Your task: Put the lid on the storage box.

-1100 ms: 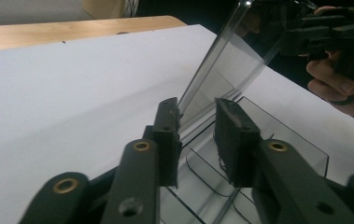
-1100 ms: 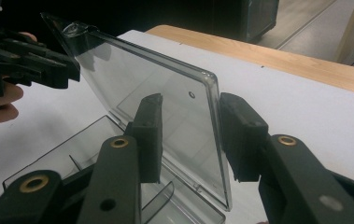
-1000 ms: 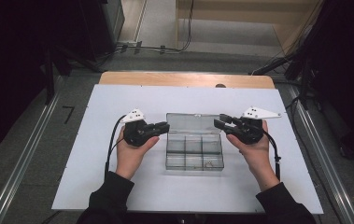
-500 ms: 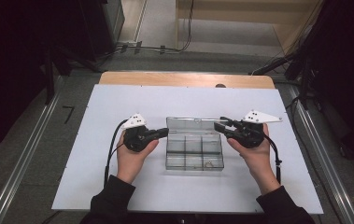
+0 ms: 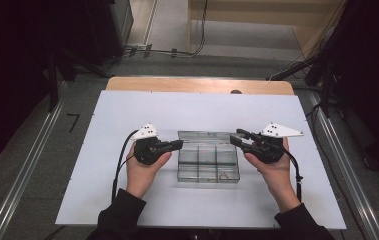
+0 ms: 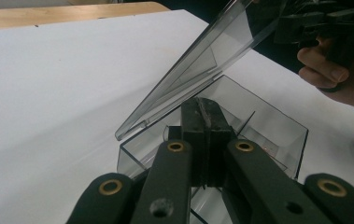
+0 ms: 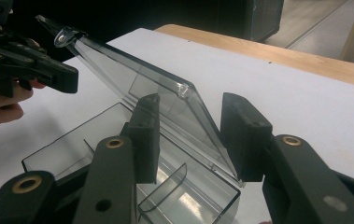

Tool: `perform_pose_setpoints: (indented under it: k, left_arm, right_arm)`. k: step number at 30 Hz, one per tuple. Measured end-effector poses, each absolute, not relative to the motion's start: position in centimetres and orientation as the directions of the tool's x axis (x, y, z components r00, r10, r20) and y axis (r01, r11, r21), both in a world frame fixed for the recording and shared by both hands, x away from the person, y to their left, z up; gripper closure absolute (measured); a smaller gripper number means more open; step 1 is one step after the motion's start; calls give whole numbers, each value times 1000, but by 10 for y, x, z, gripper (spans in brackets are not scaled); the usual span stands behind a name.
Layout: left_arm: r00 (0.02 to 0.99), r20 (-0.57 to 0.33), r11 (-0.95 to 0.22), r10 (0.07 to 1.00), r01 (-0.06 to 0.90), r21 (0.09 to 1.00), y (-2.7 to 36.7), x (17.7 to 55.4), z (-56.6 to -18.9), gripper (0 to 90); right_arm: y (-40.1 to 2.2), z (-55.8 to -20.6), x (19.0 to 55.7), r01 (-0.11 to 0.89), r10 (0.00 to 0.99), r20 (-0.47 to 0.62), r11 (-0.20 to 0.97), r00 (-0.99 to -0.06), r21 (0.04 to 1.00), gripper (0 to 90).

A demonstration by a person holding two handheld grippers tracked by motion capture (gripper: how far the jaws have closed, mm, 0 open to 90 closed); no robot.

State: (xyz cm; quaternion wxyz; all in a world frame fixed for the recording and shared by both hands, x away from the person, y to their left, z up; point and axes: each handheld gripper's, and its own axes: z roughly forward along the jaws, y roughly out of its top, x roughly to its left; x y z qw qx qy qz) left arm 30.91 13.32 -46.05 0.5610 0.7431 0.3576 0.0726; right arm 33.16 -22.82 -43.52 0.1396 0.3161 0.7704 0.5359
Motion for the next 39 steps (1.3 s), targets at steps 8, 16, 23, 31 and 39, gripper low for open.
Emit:
perform_pose_setpoints:
  k: [8,16,23,31,39]
  left_arm:
    - [734,-293,-110,613,447,888,134,309,-461,900]
    - [732,-297,-104,613,447,889,136,309,-462,900]
    - [734,-296,-105,612,446,889,134,309,-463,900]
    - [737,-293,-107,609,443,890,134,308,-463,900]
    - [741,-299,-103,601,443,891,133,309,-463,900]
  right_arm:
    - [-229,-437,327,336,637,116,235,-762,912,563]
    - [-233,-439,324,351,644,128,230,-754,908,567]
    - [-233,-439,323,356,647,128,235,-751,904,559]
    - [-234,-438,321,355,644,126,239,-755,904,553]
    - [-236,-437,320,359,635,127,253,-762,898,484]
